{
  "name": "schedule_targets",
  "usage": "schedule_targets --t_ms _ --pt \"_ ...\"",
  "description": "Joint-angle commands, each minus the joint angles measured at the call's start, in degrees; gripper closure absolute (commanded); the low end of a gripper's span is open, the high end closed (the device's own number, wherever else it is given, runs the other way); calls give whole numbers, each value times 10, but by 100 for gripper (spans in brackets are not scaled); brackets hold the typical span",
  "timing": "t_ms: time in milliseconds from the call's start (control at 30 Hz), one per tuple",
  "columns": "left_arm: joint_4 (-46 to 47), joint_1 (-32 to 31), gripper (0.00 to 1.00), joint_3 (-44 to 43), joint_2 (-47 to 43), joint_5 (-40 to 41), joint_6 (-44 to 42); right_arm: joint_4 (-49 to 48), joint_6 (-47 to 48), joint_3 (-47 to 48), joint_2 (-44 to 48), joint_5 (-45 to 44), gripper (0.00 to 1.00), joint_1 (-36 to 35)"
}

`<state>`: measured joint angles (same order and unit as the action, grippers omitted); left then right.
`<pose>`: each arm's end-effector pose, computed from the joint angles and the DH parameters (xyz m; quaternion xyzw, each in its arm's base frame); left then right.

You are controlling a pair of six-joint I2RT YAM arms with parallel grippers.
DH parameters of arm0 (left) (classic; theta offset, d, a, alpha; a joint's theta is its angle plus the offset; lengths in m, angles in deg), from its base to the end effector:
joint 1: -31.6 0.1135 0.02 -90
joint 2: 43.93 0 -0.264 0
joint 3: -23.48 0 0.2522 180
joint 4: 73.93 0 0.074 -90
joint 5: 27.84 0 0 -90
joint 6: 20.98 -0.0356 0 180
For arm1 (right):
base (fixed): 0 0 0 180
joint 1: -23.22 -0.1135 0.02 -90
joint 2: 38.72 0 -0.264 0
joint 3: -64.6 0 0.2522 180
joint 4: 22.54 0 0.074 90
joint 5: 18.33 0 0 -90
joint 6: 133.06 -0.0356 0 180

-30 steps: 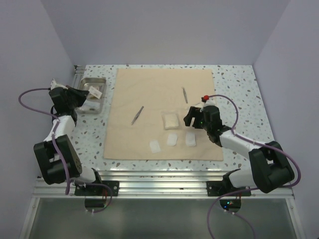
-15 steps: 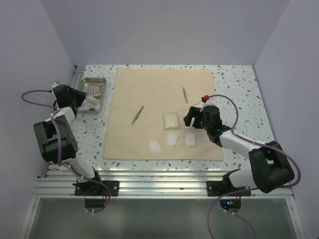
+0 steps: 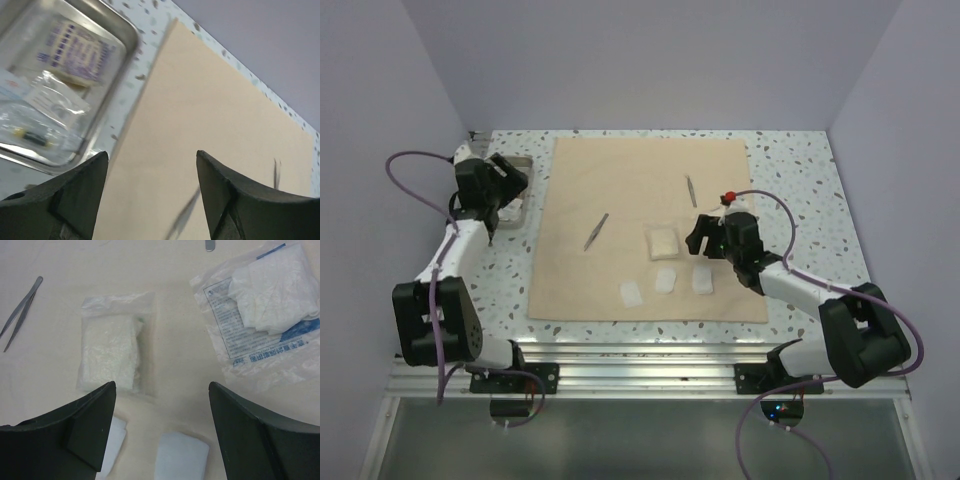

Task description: Prepare the surgical pack

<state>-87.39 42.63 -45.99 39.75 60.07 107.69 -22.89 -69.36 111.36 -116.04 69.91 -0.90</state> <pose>0.3266 0.0623 0.2631 -0.3510 0.7803 -0.1388 0.4987 0.2505 0.1109 0.1877 0.0241 0.8665 0.2002 0.4566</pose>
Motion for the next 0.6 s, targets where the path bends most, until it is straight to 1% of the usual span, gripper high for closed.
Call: schedule_targets --t_ms 0,33,67,133,167,200,233,333,433,567 --pt "-35 -82 25 30 -46 -24 -50 -7 14 28 -5 0 22 -9" --pt "-33 -103 25 50 -50 -32 -54 -7 15 28 -4 -3 22 -11" --pt "-39 -149 25 56 -53 -36 -58 -6 18 27 -3 -3 22 -12" --pt "-58 -193 25 71 -55 -37 -70 -5 20 28 0 -7 22 -13" --pt "-64 -231 25 74 -55 -37 -74 -3 20 28 1 -6 22 -14" --pt "-69 -250 25 79 -53 -34 -77 -2 20 29 2 -6 22 -14" --pt "-73 -282 25 90 -54 -32 -81 -1 20 29 4 -5 22 -15" --pt "-68 -334 27 112 -51 -27 -80 0 22 28 5 -9 22 -16" --pt "-55 -369 28 125 -42 -28 -77 2 24 29 3 -11 22 -19" --pt "-57 -398 29 123 -14 -21 -83 2 26 29 -3 -13 22 -18"
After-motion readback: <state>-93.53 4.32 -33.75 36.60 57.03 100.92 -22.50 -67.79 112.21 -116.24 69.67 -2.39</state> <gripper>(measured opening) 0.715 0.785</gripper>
